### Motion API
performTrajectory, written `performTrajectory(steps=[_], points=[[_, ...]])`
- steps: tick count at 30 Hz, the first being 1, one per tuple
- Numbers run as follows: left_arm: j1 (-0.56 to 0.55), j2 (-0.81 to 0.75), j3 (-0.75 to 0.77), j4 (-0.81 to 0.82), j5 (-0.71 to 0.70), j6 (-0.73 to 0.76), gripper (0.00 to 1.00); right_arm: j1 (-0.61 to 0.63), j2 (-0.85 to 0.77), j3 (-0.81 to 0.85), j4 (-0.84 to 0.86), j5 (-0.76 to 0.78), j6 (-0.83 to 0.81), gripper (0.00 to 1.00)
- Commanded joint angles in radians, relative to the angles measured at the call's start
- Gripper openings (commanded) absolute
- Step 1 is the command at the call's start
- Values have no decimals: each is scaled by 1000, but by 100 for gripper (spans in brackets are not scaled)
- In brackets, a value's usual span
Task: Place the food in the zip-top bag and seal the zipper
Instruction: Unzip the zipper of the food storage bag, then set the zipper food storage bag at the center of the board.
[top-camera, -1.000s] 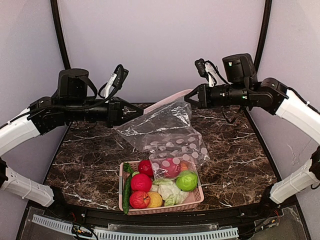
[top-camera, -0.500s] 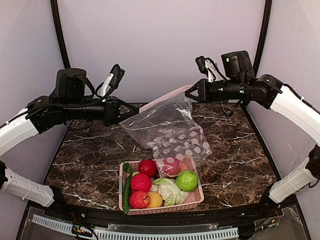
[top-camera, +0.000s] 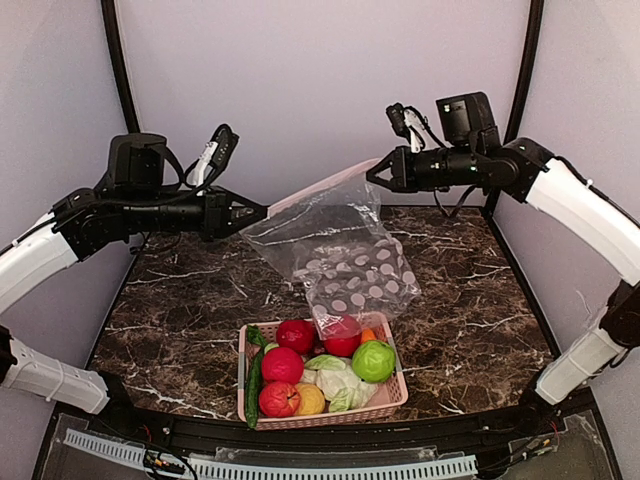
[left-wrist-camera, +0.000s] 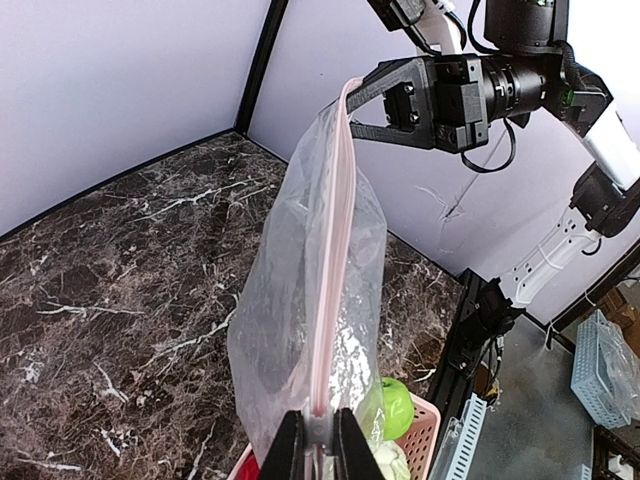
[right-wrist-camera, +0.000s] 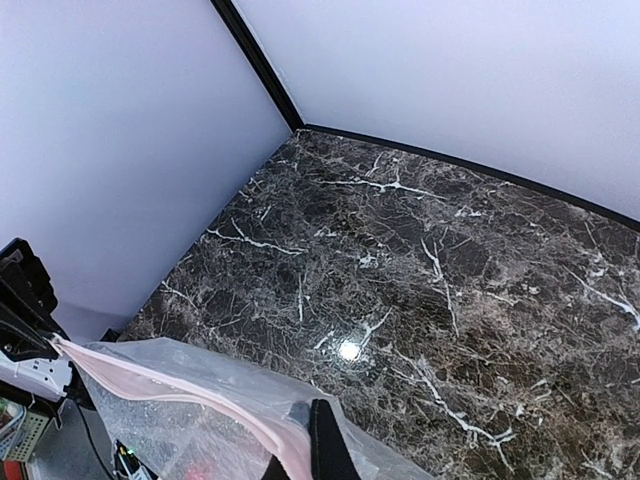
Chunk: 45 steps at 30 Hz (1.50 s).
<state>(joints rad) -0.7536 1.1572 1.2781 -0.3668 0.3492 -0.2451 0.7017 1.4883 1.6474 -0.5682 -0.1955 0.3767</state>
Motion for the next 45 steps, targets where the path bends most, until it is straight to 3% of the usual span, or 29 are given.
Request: performTrajectory(steps=[1,16,24,33,38,45], points=[[36,-42,8,-114,46,21,1,-70,19,59,47,91,-14,0],[121,-28,26,-142,85,50,1,-113,119,154,58,32,-59,0],[123,17,48,-64,142,80,1,-114,170,203,118,-61,-114,0],[124,75,130,-24,105,161,1,-113,206,208,186,-62,-115,2],[124,64,-12,27,118,167,0,-113,171,61,217,-34,-77,21],[122,1,-223,171,76,148,1,-111,60,-176,277,-58,16,68]])
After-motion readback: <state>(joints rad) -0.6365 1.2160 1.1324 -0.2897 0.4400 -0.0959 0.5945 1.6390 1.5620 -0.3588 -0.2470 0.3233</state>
